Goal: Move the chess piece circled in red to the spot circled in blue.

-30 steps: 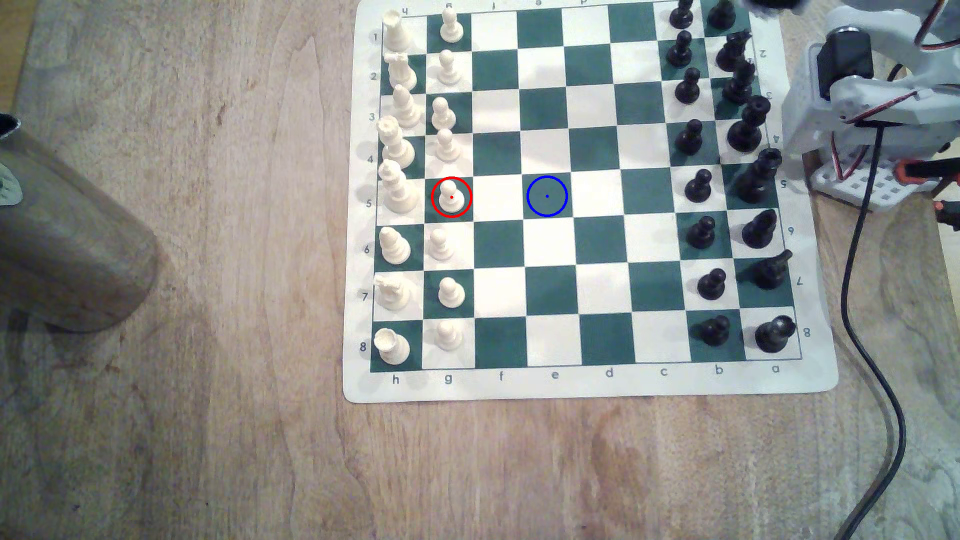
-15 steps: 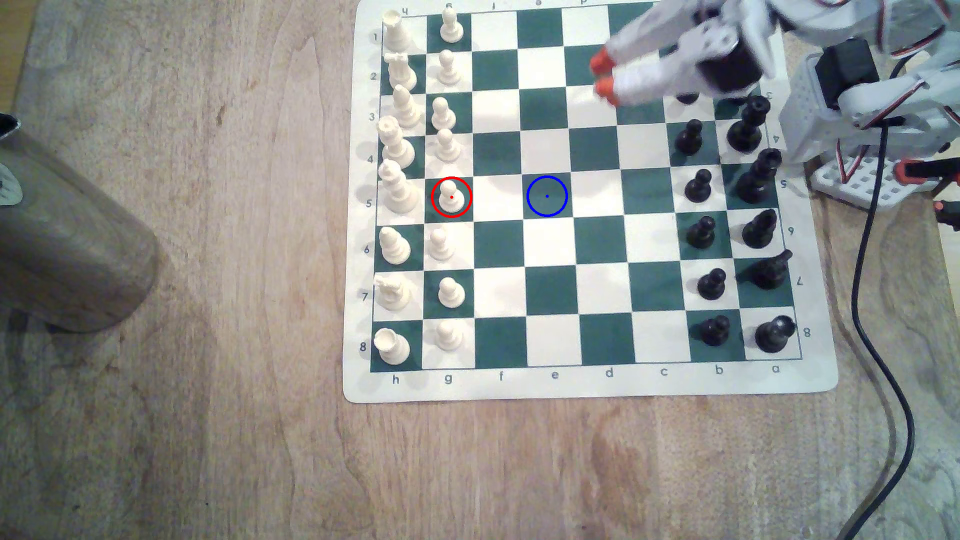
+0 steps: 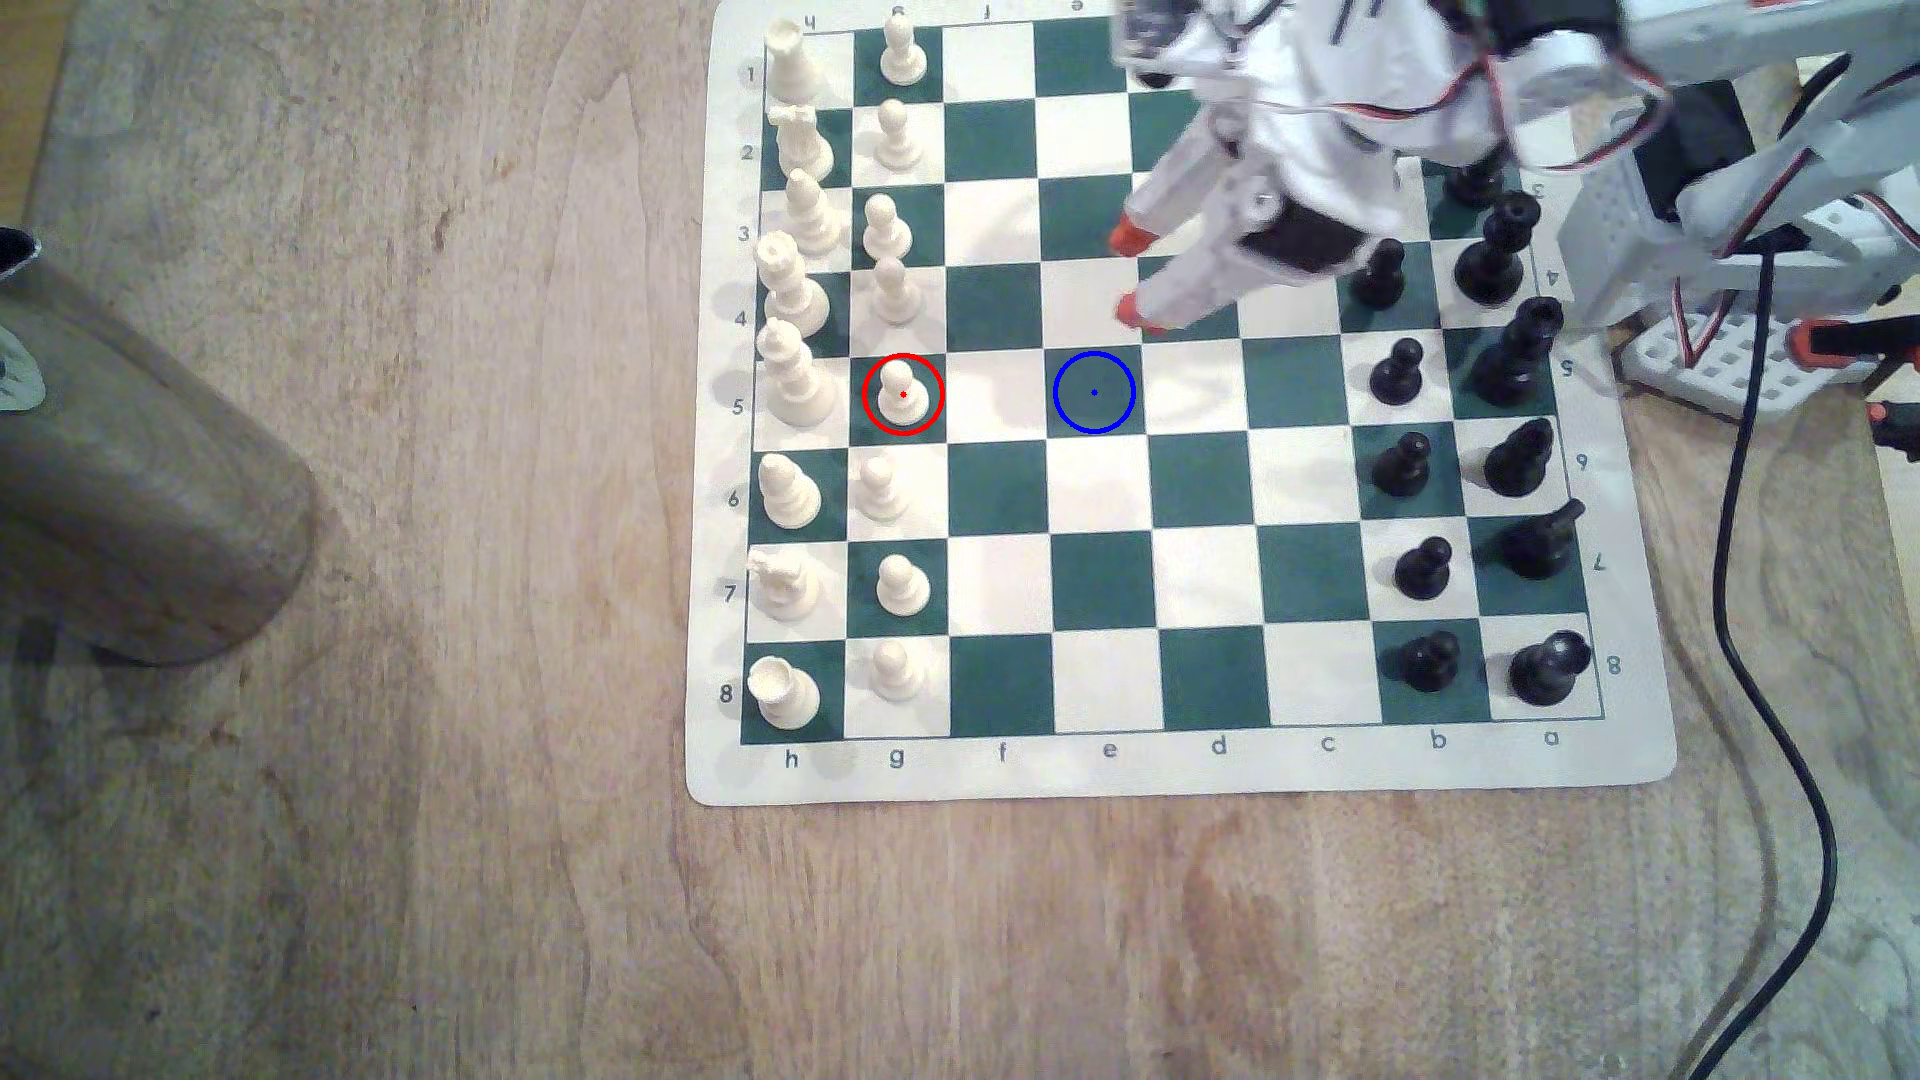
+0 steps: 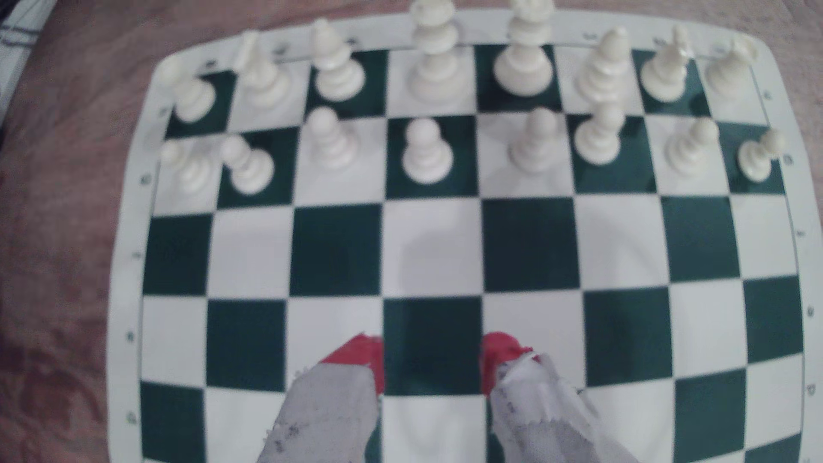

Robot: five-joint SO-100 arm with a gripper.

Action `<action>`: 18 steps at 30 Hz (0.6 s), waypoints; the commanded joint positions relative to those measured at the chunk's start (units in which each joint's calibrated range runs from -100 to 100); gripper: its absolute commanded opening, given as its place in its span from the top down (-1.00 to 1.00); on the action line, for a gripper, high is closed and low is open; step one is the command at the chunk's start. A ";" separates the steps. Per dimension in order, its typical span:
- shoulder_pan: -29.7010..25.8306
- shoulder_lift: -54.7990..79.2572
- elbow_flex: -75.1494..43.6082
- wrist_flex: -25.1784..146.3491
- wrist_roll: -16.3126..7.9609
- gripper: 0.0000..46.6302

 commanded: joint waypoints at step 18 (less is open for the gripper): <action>-0.63 24.01 -15.65 -12.37 -1.42 0.34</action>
